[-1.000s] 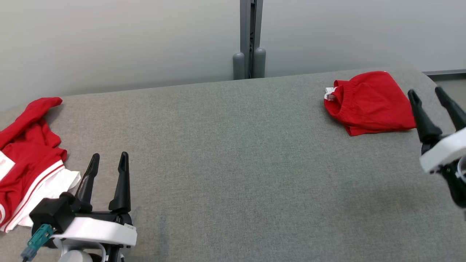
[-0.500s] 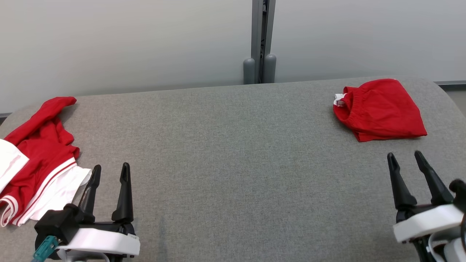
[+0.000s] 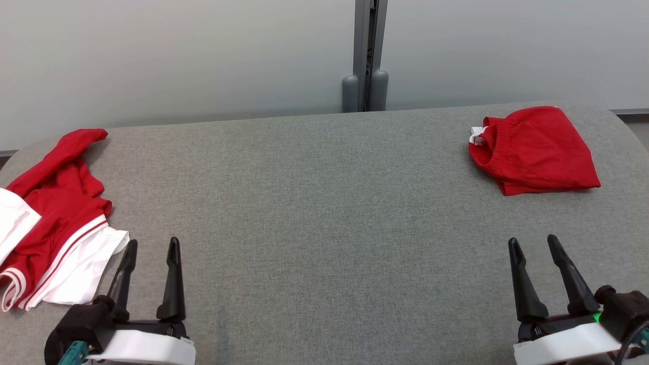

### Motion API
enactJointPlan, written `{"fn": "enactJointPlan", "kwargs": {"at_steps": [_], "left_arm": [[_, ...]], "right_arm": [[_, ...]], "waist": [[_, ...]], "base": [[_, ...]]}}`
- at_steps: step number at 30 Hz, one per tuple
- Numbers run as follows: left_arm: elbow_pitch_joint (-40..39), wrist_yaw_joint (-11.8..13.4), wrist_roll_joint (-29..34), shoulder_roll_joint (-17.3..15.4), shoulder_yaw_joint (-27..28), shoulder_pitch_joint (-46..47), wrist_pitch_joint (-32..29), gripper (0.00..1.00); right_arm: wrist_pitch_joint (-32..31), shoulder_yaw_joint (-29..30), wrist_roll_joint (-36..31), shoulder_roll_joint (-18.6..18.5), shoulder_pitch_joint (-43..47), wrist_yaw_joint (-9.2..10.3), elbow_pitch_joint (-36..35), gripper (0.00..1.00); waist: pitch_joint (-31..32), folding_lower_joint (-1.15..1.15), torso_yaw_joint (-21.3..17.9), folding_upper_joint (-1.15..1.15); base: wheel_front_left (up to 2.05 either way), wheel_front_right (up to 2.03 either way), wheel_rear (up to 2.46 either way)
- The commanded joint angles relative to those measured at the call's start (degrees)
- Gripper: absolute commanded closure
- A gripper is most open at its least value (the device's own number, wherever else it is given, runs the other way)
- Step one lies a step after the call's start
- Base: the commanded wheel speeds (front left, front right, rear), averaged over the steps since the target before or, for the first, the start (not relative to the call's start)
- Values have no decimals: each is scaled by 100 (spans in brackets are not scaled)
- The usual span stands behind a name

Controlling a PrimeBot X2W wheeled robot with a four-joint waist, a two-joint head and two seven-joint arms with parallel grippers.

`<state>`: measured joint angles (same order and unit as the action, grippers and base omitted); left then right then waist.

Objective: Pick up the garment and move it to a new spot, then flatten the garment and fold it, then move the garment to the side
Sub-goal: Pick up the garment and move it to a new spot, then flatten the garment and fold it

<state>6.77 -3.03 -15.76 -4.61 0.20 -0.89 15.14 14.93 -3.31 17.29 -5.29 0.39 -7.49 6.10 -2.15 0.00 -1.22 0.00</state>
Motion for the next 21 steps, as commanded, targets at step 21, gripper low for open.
{"fn": "enactJointPlan", "kwargs": {"at_steps": [21], "left_arm": [[386,-256,276,144,83,138,9,0]], "right_arm": [[27,-156,11,-167,-7,-1,-53,0]], "waist": [[65,0,-43,0]], "base": [[0,0,0]]}}
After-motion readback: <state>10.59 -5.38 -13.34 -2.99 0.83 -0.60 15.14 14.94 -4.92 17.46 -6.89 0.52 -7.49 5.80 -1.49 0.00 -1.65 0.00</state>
